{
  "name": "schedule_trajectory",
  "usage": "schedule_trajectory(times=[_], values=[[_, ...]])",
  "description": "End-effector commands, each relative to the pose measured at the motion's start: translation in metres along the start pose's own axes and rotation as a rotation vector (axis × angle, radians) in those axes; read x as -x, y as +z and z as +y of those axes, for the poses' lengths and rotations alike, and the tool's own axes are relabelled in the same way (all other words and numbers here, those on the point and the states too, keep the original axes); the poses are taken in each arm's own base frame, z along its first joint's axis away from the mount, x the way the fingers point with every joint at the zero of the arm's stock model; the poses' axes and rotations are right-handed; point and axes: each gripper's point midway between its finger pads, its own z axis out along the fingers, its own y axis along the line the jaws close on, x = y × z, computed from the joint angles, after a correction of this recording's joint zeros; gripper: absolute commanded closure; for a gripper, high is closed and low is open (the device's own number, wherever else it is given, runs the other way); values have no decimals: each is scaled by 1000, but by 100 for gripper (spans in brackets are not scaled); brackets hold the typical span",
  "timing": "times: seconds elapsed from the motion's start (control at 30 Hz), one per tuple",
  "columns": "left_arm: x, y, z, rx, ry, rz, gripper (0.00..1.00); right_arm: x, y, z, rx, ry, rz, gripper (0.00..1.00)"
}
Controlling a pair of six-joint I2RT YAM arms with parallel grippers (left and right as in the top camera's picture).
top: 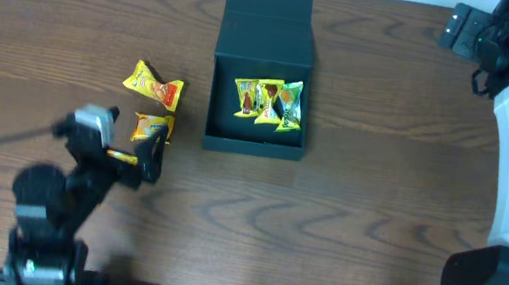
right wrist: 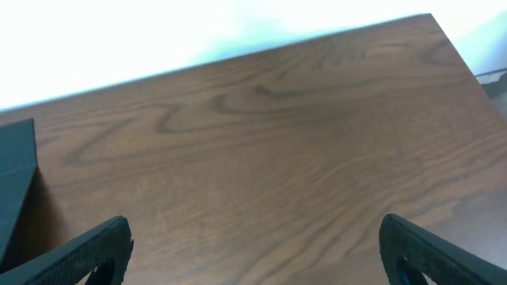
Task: Pack container
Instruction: 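Move the left gripper to the yellow Julie's peanut butter packet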
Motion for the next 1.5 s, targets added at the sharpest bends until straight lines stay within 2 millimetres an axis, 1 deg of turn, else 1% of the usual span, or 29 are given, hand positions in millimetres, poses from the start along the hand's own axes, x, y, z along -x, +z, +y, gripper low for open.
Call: schedule_trajectory(times=[0.0, 0.07, 0.17, 0.2, 0.27, 0.3, 0.37, 0.43, 0.5, 0.53, 0.57, 0.6, 0.63, 0.7, 0.77, 0.87, 0.93, 1.0, 1.07, 1.1, 1.13, 1.2, 1.27, 1.33, 1.47], values=[[22, 25, 15, 74, -119, 69, 4, -5, 4, -1, -4, -14, 20, 1], [33, 47, 19, 75, -140, 119, 5, -7, 4, -2, -6, -15, 28, 1], [67, 94, 26, 49, -145, 128, 5, -10, 4, -2, -8, -19, 41, 1], [68, 103, 23, 18, -176, 150, 5, -11, 4, -2, -8, -19, 43, 1], [55, 117, 5, -114, -289, 249, 5, -12, 4, -3, -9, -20, 47, 1], [46, 122, 0, -163, -310, 285, 5, -12, 4, -3, -9, -20, 47, 1], [48, 135, 4, -171, -347, 266, 5, -13, 4, -3, -9, -21, 51, 1], [46, 147, 7, -171, -514, 272, 5, -16, 4, -3, -12, -24, 65, 1], [42, 155, 14, -148, -542, 267, 5, -18, 4, -4, -13, -26, 73, 1], [37, 159, 23, -104, -552, 265, 5, -18, 4, -4, -13, -26, 73, 1], [28, 164, 37, -20, -609, 268, 5, -18, 4, -4, -13, -26, 72, 1], [15, 166, 59, 121, -739, 265, 5, -18, 4, -4, -13, -25, 72, 1], [6, 165, 69, 199, -791, 266, 4, -18, 4, -4, -13, -26, 72, 1], [-8, 160, 81, 311, -845, 279, 4, -18, 4, -4, -13, -25, 72, 1], [-19, 152, 90, 418, -860, 302, 4, -18, 4, -4, -13, -25, 71, 1], [-29, 144, 97, 525, -872, 336, 4, -17, 4, -3, -12, -24, 68, 1], [-36, 140, 105, 604, -917, 343, 4, -17, 4, -3, -12, -24, 68, 1], [-45, 141, 110, 636, -949, 356, 4, -17, 4, -3, -12, -24, 68, 1], [-57, 143, 114, 673, -981, 387, 0, -17, 4, -3, -12, -25, 69, 1], [-62, 144, 117, 698, -986, 411, 0, -17, 4, -4, -12, -25, 69, 1], [-69, 149, 120, 729, -987, 455, 4, -18, 4, -4, -13, -25, 72, 1], [-72, 154, 123, 776, -980, 526, 3, -19, 4, -4, -14, -27, 77, 1], [-72, 155, 126, 822, -977, 566, 2, -21, 4, -4, -15, -28, 83, 1], [-72, 158, 128, 854, -979, 608, 4, -23, 3, -5, -16, -30, 91, 1], [-76, 160, 128, 908, -1049, 630, 4, -27, 3, -5, -19, -34, 108, 1]])
